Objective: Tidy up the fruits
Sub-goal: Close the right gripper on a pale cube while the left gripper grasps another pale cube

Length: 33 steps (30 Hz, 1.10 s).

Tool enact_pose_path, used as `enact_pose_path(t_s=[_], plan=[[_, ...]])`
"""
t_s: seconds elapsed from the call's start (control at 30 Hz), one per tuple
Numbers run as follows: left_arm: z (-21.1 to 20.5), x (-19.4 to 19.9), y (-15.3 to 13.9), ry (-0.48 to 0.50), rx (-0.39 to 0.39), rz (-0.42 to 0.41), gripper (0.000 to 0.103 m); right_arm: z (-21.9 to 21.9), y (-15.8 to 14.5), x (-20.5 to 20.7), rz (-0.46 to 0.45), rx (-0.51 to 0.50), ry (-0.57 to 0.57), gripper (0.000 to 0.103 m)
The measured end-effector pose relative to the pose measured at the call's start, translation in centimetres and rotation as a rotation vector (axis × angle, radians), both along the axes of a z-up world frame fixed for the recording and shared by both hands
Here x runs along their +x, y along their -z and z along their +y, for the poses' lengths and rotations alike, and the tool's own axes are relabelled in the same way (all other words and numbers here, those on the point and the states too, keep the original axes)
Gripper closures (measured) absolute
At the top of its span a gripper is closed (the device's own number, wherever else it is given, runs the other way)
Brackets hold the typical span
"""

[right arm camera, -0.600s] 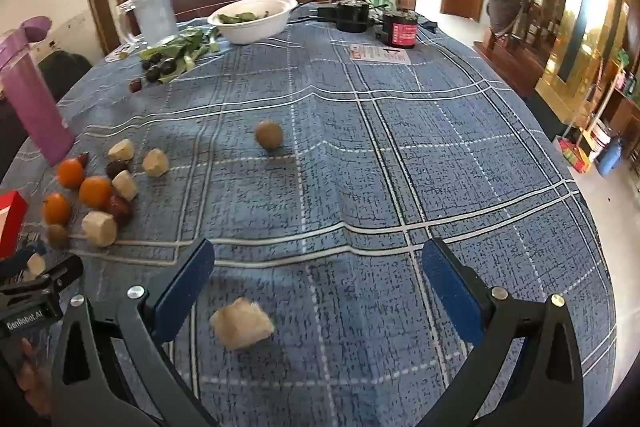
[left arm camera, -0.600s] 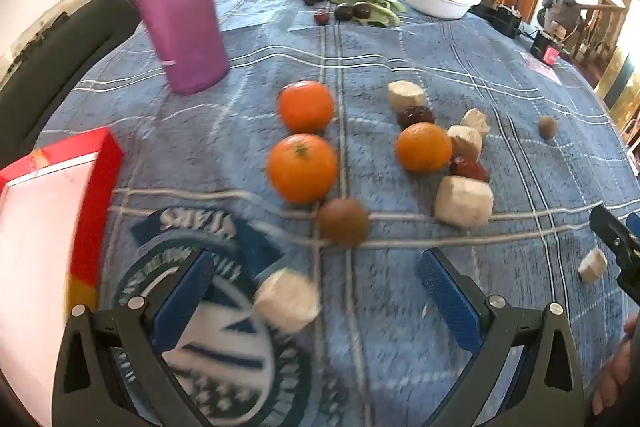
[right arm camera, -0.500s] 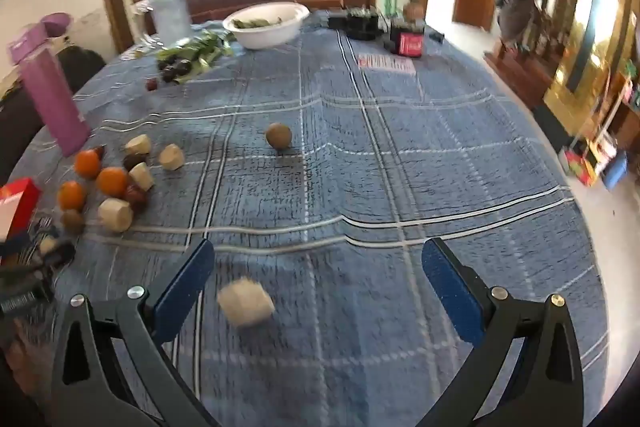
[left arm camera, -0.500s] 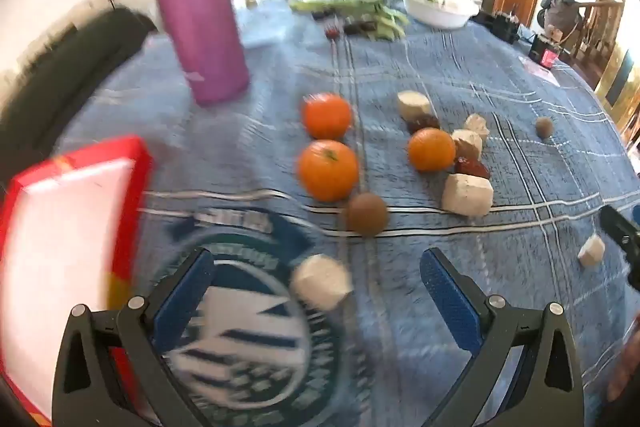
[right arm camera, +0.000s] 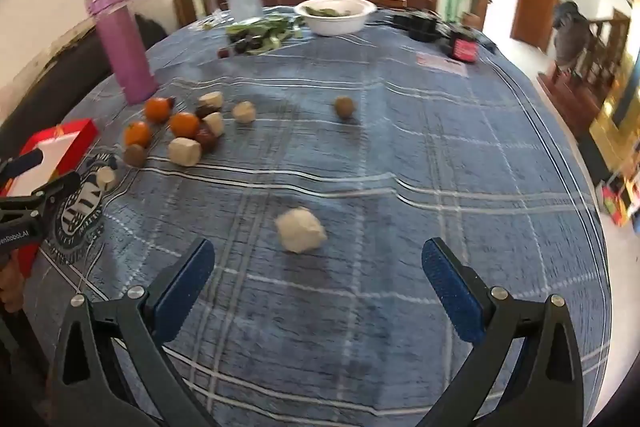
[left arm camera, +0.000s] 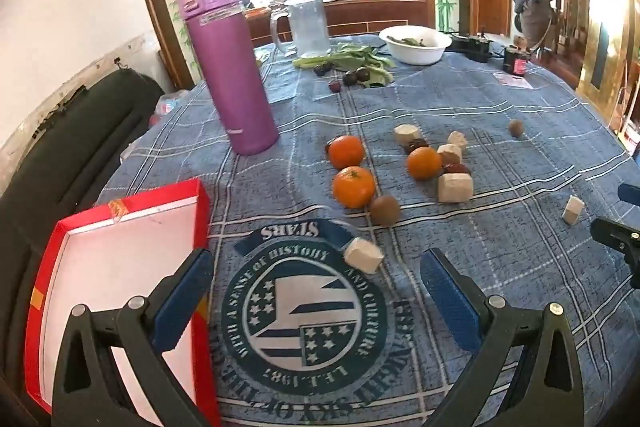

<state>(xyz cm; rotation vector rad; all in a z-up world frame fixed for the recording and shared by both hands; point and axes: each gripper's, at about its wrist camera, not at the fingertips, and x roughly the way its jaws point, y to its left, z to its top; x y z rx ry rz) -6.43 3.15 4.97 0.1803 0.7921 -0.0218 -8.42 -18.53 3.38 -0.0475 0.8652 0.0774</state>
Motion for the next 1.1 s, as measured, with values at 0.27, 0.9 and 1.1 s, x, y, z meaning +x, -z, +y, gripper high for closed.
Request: enact_pose_path(t_s=[0.27,0.9,1.1], plan=[[1.7,0.6,0.5,-0.055,0.034,0.053,0.001,1.2,2.3,2.5,0.108,0.013,-0.021,0.043],[-0.1,3.8,3.8,0.044,-0.090,0.221,0.057,0.1,2.5,2.4,0.100,0.082,0.000,0.058],[-0.2,4.3,3.7,0.043,-0.104,0.221,0.059,0.3,2.6,2.3,0.101,0.057,-0.001,0.059]])
